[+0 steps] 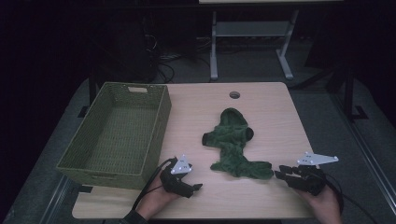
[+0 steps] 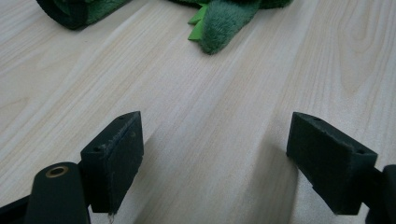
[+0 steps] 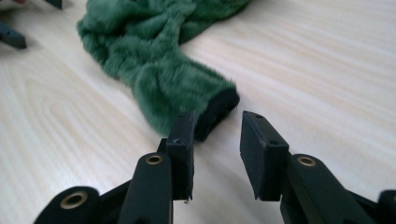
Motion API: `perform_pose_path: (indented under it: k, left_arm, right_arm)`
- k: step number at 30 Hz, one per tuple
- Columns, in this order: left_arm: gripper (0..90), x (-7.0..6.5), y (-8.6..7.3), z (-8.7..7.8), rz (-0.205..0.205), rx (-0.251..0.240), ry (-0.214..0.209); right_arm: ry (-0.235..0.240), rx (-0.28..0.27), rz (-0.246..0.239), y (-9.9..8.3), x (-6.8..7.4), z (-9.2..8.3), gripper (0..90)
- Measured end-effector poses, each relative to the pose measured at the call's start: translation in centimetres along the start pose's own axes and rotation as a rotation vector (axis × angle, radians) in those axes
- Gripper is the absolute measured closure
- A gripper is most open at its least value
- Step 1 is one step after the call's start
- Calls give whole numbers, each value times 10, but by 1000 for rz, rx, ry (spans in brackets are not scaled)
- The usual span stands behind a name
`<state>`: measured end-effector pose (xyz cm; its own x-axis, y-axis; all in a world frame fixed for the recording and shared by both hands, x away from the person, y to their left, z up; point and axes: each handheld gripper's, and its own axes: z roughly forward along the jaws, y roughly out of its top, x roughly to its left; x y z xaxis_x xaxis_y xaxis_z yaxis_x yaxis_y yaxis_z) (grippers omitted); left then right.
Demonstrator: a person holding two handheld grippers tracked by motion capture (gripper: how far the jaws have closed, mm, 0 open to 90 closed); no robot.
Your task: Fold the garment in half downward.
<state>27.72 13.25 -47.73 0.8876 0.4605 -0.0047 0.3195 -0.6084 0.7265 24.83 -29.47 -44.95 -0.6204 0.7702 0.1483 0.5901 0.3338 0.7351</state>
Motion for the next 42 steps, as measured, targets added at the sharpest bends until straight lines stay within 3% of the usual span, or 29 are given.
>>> perform_pose_path:
  k: [5, 13, 20, 22, 26, 42]
  left_arm:
    - [183, 0, 0, 0, 0, 0, 0]
    - [183, 0, 0, 0, 0, 0, 0]
    - [183, 0, 0, 0, 0, 0, 0]
    - [183, 0, 0, 0, 0, 0, 0]
    - [183, 0, 0, 0, 0, 0, 0]
    - [182, 0, 0, 0, 1, 0, -1]
  right_arm:
    - [42, 24, -7, -10, -1, 0, 643]
    - [80, 73, -10, -7, 0, 14, 658]
    - [101, 77, -1, -5, -5, 18, 739]
    - [108, 82, -7, -5, -6, 19, 810]
    - [113, 82, -19, -4, -5, 20, 861]
    - [139, -14, -104, 18, 2, 10, 873]
